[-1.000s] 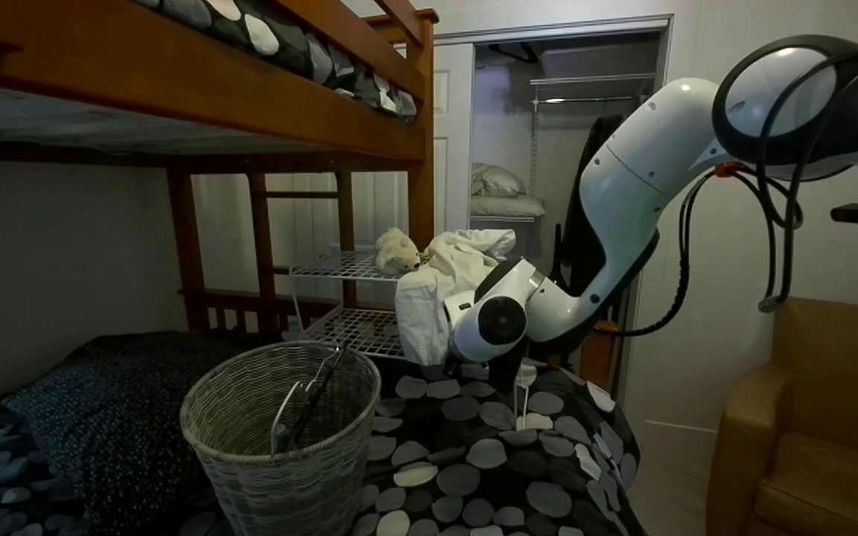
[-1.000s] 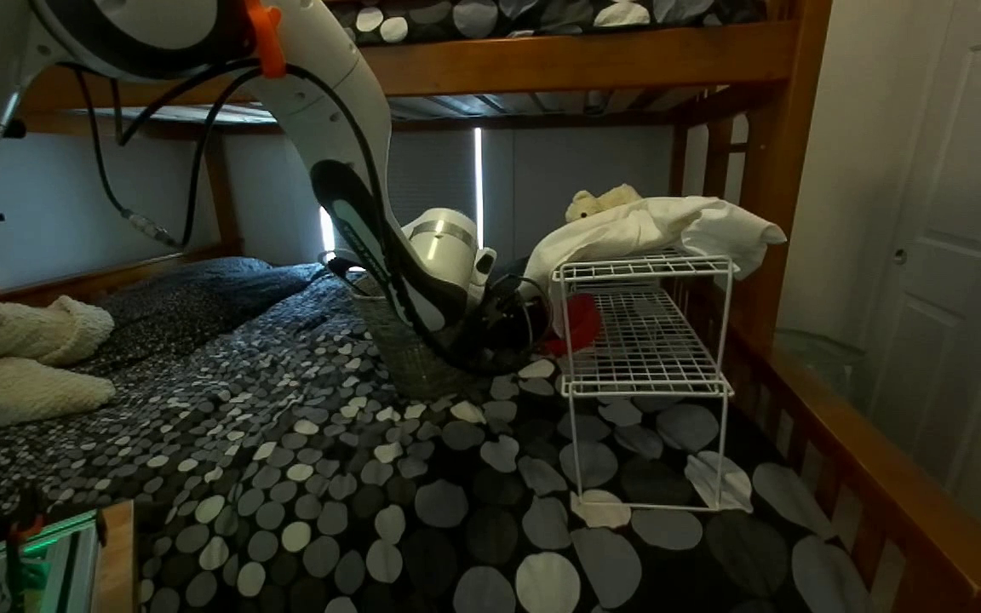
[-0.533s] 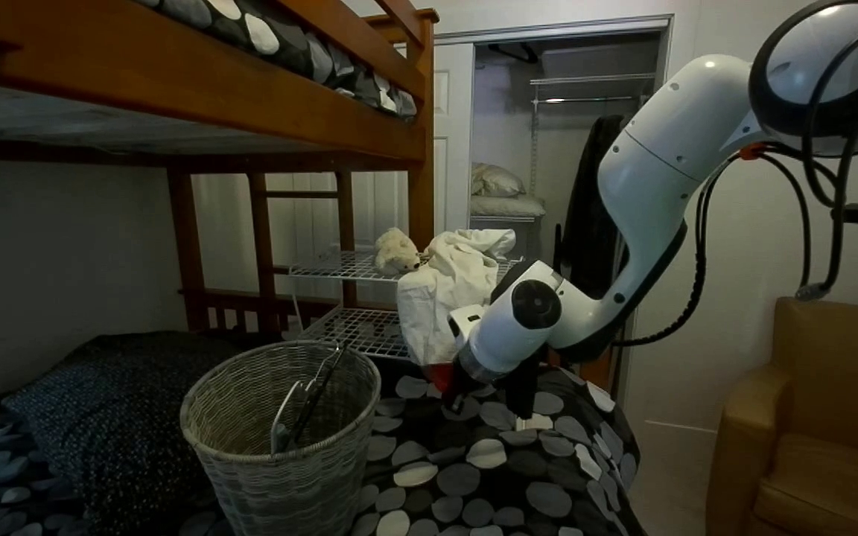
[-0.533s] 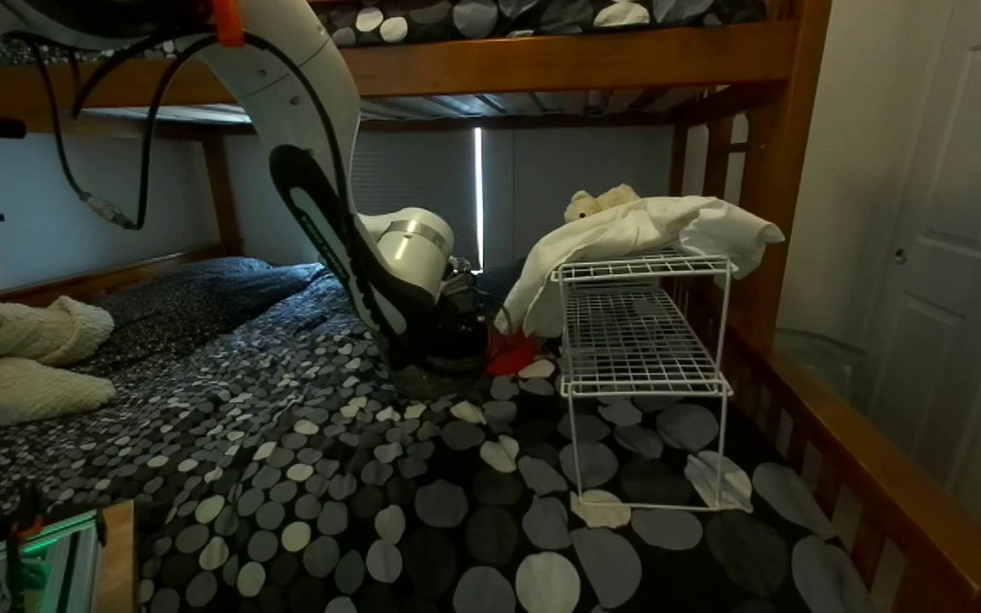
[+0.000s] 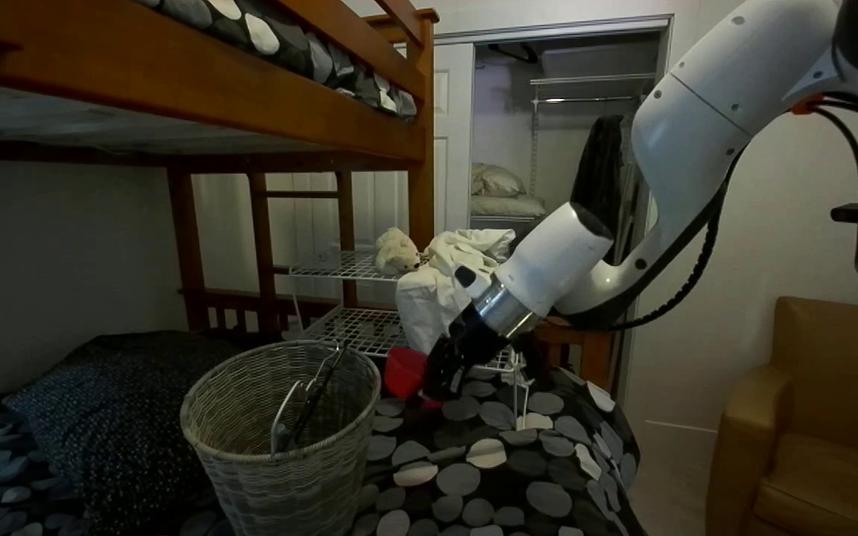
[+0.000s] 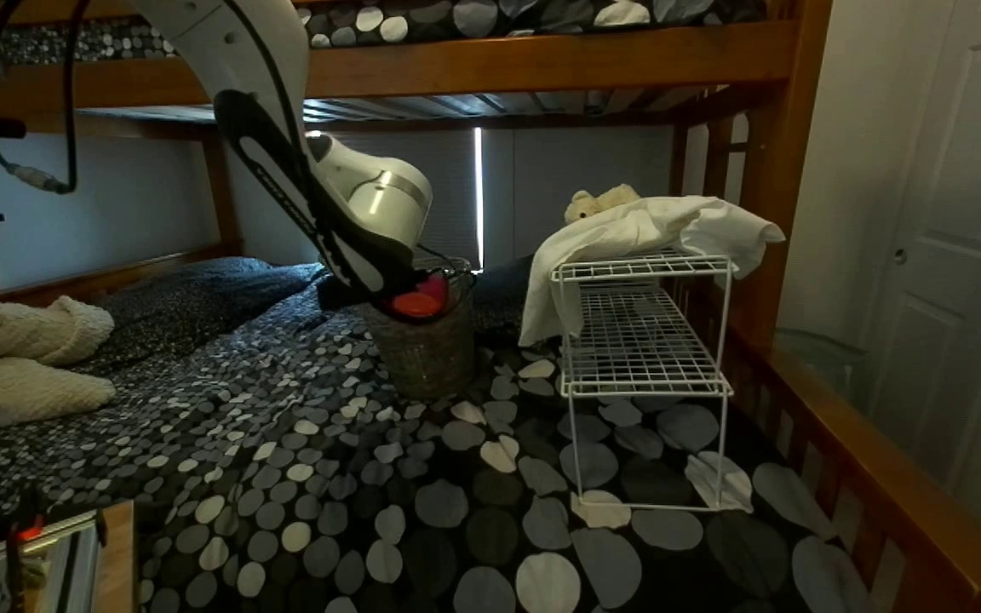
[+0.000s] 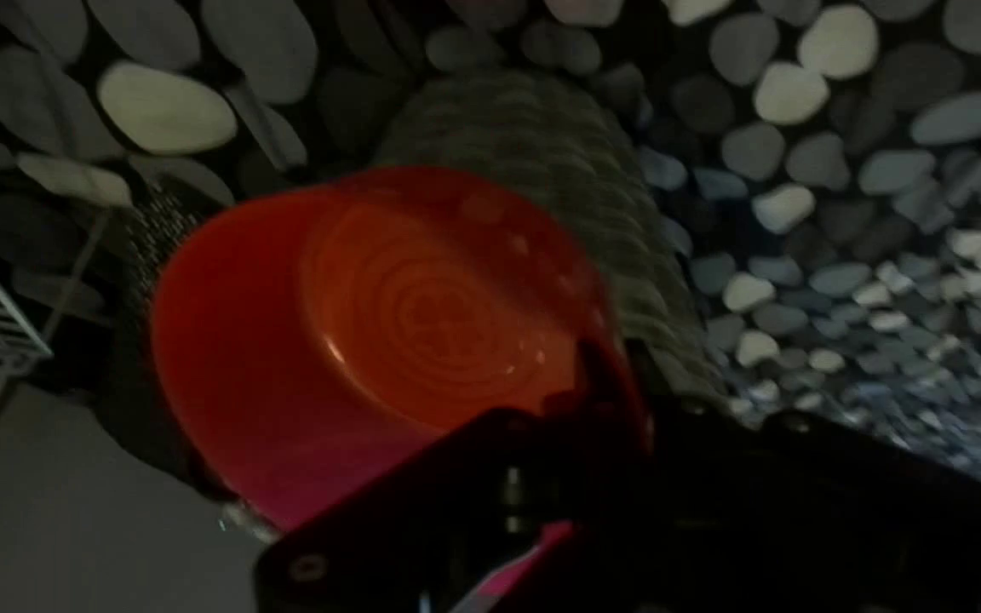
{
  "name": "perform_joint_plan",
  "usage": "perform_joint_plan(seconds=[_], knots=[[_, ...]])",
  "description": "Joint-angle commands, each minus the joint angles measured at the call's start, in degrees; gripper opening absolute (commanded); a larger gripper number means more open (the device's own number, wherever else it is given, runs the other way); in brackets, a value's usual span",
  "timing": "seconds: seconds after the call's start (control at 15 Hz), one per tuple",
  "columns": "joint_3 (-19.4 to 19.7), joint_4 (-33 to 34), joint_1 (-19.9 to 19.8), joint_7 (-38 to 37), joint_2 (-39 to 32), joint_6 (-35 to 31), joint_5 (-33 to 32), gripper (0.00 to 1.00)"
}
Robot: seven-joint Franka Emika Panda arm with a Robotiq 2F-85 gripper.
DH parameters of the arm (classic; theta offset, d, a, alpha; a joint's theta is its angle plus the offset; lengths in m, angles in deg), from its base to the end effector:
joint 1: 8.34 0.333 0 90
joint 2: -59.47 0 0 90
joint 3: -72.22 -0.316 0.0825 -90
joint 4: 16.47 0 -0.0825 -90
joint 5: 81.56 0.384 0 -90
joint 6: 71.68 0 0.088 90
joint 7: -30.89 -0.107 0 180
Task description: Move the bowl from the bottom shelf to the top one
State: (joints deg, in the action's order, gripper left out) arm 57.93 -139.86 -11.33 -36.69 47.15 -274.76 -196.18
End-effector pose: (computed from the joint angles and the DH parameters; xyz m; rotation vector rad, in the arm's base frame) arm 0.4531 0.2018 0.3343 -2.3362 -1.5038 -1.0160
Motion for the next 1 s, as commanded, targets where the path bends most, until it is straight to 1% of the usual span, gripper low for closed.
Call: perform_joint_plan(seconds=[0.0,0.13,0.2,0.27,0.33,0.47,0.53,0.67,0.73,0.8,0.87,0.93], knots=[[1.9,2.3,-2.0,-2.4,7.6,-12.5,-3.3,0.01],[4.0,5.9,-2.9,-6.4,10.8,-13.5,-5.7,0.01],[5.1,8.2,-3.2,-9.5,12.2,-11.5,-7.7,0.01],[6.1,10.9,-4.0,-12.3,12.8,-11.5,-10.4,0.01],[7.1,13.4,-4.9,-14.3,13.3,-11.6,-11.7,0.01],[9.1,19.8,-6.9,-19.3,12.8,-11.3,-16.9,0.01],[10.0,23.6,-7.9,-21.0,11.1,-10.7,-18.9,0.01],[12.1,28.7,-9.9,-23.7,9.0,-8.5,-21.5,0.01],[12.8,29.2,-10.3,-26.7,8.3,-6.0,-24.3,0.01],[12.1,25.7,-9.7,-22.3,11.3,-8.3,-20.2,0.05],[12.8,27.0,-10.4,-23.8,10.4,-7.2,-21.7,0.05],[13.1,27.8,-10.7,-24.3,9.6,-6.8,-22.2,0.01]])
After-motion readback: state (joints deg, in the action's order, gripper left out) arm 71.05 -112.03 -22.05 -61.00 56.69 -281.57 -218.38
